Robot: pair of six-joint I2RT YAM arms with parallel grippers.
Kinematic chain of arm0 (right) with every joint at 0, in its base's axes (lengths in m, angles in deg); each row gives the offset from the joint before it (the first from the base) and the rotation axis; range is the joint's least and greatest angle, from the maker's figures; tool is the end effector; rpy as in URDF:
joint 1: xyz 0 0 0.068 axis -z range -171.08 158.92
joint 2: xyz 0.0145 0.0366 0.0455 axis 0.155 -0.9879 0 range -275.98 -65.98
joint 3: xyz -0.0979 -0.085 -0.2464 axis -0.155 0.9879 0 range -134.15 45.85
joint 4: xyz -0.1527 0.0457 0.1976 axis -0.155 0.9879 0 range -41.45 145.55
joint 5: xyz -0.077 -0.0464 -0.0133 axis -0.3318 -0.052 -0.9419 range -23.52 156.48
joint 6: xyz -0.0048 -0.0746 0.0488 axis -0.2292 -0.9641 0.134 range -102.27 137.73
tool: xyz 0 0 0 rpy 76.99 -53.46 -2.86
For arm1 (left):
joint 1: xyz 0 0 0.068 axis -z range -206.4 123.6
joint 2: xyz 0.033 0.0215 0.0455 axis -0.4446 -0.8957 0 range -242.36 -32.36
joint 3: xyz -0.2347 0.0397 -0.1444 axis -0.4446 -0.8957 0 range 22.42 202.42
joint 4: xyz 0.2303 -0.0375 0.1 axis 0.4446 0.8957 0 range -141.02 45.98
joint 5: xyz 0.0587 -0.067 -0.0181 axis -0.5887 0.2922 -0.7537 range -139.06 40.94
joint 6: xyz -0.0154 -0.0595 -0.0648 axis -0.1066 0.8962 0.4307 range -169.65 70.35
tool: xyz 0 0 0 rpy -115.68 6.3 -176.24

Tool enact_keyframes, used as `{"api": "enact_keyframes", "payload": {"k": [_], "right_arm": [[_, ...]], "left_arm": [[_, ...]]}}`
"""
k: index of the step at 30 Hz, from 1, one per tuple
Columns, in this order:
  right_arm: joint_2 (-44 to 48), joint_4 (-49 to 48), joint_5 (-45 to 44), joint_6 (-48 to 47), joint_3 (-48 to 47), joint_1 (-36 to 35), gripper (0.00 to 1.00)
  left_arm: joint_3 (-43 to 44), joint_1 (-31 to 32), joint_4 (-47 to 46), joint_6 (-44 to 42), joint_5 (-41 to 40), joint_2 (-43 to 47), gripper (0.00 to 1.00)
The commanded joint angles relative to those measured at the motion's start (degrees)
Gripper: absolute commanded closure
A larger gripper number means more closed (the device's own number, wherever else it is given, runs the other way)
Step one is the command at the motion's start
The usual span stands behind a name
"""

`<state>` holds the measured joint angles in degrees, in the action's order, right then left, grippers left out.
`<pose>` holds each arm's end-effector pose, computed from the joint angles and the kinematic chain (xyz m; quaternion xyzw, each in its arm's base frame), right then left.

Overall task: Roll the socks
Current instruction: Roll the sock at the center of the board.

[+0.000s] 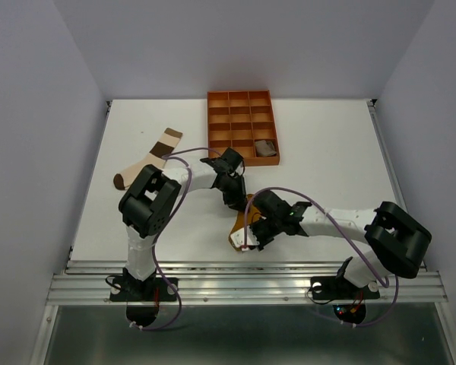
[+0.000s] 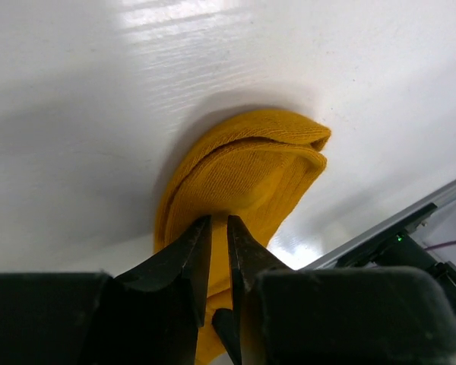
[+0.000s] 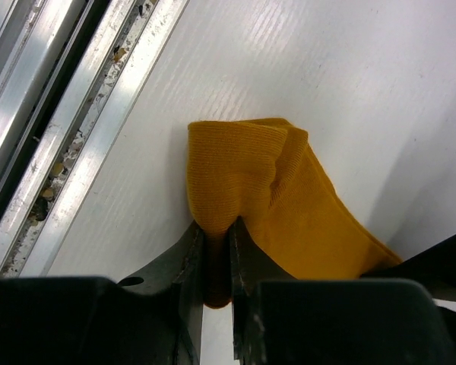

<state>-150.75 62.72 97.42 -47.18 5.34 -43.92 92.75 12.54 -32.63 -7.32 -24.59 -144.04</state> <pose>0.1374 0.2490 0.1386 -0.8314 0.4173 0.2277 0.2876 0.2989 -0.2839 0.1263 0.0274 0.9447 -0.3213 0.0603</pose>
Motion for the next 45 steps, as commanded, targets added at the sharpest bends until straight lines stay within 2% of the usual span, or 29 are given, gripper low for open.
{"api": "enact_keyframes", "payload": {"k": [1, 11, 18, 21, 37, 45], "right_arm": [[-0.48, 6.13, 2.02, 5.74, -1.41, 1.34, 0.99], [-2.94, 9.90, 5.88, 14.45, -6.50, 3.79, 0.99], [-11.55, 23.16, 14.23, 13.84, -17.75, 9.15, 0.99], [-14.80, 24.58, 16.69, 14.89, -19.16, 11.00, 0.99], [-18.59, 26.00, 19.51, 21.30, -18.72, 15.13, 0.99], [-24.73, 24.67, 21.53, 26.50, -21.36, 18.74, 0.99]], "left_arm": [[1.31, -0.35, 5.25, -0.84, -9.52, 0.67, 0.73], [1.13, -0.44, 4.46, -0.75, -9.52, -1.44, 0.76], [1.83, -0.70, 4.90, -1.19, -10.41, -0.74, 0.76], [1.48, -0.79, 4.90, -0.67, -11.10, -0.12, 0.76], [1.04, -2.99, 4.55, 1.71, -13.57, 0.06, 0.78], [0.78, -2.99, 3.93, 1.80, -13.92, 1.20, 0.78]]}}
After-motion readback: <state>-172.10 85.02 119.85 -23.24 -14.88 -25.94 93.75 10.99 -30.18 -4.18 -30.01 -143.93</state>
